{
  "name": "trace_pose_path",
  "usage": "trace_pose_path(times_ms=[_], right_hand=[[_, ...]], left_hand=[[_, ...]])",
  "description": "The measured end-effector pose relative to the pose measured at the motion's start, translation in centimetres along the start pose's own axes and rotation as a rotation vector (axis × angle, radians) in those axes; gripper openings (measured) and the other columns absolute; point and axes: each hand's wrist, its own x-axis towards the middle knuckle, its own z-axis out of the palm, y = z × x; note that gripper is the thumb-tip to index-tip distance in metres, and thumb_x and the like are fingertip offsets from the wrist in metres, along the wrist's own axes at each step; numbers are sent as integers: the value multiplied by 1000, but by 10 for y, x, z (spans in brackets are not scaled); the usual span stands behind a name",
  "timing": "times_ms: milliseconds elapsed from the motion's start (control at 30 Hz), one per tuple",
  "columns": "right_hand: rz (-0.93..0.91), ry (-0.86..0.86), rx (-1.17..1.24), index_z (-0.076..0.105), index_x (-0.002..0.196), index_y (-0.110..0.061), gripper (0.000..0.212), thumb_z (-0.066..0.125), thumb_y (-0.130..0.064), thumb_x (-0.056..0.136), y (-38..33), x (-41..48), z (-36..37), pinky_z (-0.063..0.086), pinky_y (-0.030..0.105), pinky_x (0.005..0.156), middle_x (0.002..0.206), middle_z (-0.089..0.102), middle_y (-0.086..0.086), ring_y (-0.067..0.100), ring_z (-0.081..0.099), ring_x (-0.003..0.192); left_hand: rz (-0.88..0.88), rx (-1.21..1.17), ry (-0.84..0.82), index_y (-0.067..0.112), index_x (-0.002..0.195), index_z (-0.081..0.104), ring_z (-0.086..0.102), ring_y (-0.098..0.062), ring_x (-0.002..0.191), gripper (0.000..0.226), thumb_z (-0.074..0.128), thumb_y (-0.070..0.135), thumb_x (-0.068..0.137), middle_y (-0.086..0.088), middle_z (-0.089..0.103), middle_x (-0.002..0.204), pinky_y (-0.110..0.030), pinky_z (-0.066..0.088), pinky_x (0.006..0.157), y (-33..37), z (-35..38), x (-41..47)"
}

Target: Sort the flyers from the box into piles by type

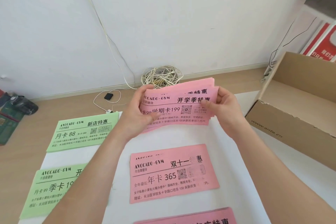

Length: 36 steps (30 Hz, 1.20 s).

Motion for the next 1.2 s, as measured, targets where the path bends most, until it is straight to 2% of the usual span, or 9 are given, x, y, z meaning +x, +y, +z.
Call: trace_pose_path(times_ms=[133, 267, 467, 600, 700, 867, 1033, 1100, 1200], right_hand=[[-169, 91, -93, 61, 97, -19, 29, 62, 8, 85, 2, -6, 3, 56, 27, 70, 93, 71, 3, 14, 67, 83], [-209, 88, -275, 46, 118, -40, 57, 63, 2, 84, 27, -12, 6, 53, 37, 81, 97, 65, 7, 22, 63, 91], [-347, 129, -287, 17, 142, -44, 90, 57, 6, 78, 40, -18, 20, 45, 17, 79, 98, 53, 5, 14, 57, 85], [-463, 206, -476, 36, 140, -34, 77, 56, -1, 73, 46, -15, 21, 39, 13, 85, 102, 50, -2, 12, 49, 94], [-298, 231, -250, 43, 131, -34, 70, 48, -2, 70, 45, -18, 21, 44, 19, 75, 88, 48, -9, 6, 48, 80], [-191, 169, -50, 49, 118, -30, 58, 48, 14, 80, 33, -17, 28, 49, 22, 65, 85, 54, 6, 10, 53, 73], [-386, 116, -225, 34, 125, -47, 71, 51, 9, 86, 25, -17, 25, 46, 25, 67, 73, 49, 7, 14, 51, 69], [-394, 58, -316, 27, 133, -53, 76, 55, 2, 87, 39, -17, 24, 48, 32, 76, 87, 57, 12, 19, 56, 79], [-458, 68, -420, 39, 135, -38, 63, 57, -3, 87, 56, -18, 26, 47, 32, 88, 107, 58, -2, 15, 56, 100]], left_hand=[[45, -81, 281, 37, 109, 52, 66, -8, 83, 74, 67, -23, 69, 0, 66, 95, -27, 55, 72, -8, -7, -2], [-21, -77, 292, 36, 103, 55, 63, -12, 83, 69, 64, -24, 69, 6, 65, 88, -28, 54, 72, -27, 4, -7], [-86, -218, 319, 32, 94, 52, 61, -14, 87, 64, 59, -27, 69, -2, 62, 97, -29, 51, 69, -42, 17, -1], [-82, -199, 317, 31, 90, 53, 60, -15, 83, 62, 53, -28, 69, -1, 62, 89, -31, 50, 68, -43, 18, 0], [-128, -311, 336, 23, 87, 53, 56, -19, 79, 58, 48, -31, 67, 0, 60, 81, -34, 46, 67, -46, 19, 3], [-100, -321, 288, 18, 79, 53, 55, -13, 69, 51, 47, -31, 66, 3, 57, 74, -21, 44, 54, -33, 28, 3], [19, -426, 243, 21, 79, 58, 53, -14, 73, 20, 59, 3, 71, 2, 58, 73, -23, 41, 66, -30, 1, -2], [18, -430, 249, 25, 79, 63, 56, -11, 76, 7, 64, 20, 83, 7, 61, 75, -26, 41, 72, -36, 2, -7], [24, -346, 359, 28, 72, 64, 56, -8, 73, 21, 57, 36, 90, 12, 61, 72, -22, 44, 69, -42, 13, -8]])
